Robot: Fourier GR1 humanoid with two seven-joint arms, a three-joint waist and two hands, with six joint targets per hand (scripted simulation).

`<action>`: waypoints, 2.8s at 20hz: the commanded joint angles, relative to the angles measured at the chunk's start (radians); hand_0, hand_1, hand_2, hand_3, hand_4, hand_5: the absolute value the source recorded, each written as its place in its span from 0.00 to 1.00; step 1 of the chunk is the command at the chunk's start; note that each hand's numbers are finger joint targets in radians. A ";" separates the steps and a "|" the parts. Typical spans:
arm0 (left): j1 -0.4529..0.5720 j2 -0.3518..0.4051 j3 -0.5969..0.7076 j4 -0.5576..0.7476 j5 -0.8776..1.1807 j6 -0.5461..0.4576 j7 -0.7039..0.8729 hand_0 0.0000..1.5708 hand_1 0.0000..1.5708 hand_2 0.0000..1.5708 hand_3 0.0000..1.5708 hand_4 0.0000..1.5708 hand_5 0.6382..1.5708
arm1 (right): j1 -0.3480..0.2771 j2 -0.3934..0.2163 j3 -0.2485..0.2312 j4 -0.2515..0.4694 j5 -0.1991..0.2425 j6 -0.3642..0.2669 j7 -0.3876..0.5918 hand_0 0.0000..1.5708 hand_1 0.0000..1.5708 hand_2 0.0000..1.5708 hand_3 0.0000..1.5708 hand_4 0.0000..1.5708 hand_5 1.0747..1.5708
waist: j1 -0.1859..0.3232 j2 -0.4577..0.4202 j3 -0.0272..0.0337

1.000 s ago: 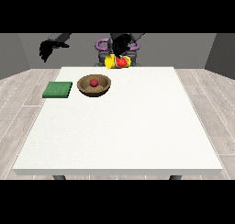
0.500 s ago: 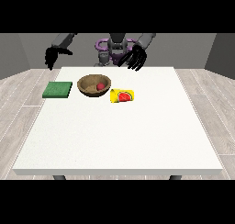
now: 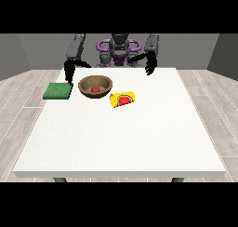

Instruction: Pick the cup and pour the ball into the bowl, then pick the bowl and place it on the pad

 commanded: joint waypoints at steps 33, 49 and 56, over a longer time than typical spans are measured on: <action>0.016 0.112 0.088 -0.210 0.158 -0.291 -0.056 0.00 0.00 0.00 0.00 0.45 0.94 | -0.155 -0.068 0.079 0.534 0.249 -0.569 -0.108 1.00 1.00 1.00 0.95 0.59 0.98 | 0.157 0.141 0.0024; 0.230 0.199 0.250 -0.006 0.226 -0.320 -0.142 0.00 0.00 0.00 0.00 0.64 0.83 | -0.261 -0.172 0.180 0.335 0.293 -0.412 0.469 1.00 1.00 1.00 0.49 0.51 1.00 | -0.081 -0.186 0.0060; 0.236 0.203 0.278 0.033 0.244 -0.339 -0.203 0.00 0.00 0.00 0.00 0.67 0.85 | -0.260 -0.225 0.155 0.231 0.278 -0.349 0.544 1.00 1.00 1.00 0.48 0.50 1.00 | -0.099 -0.145 0.0059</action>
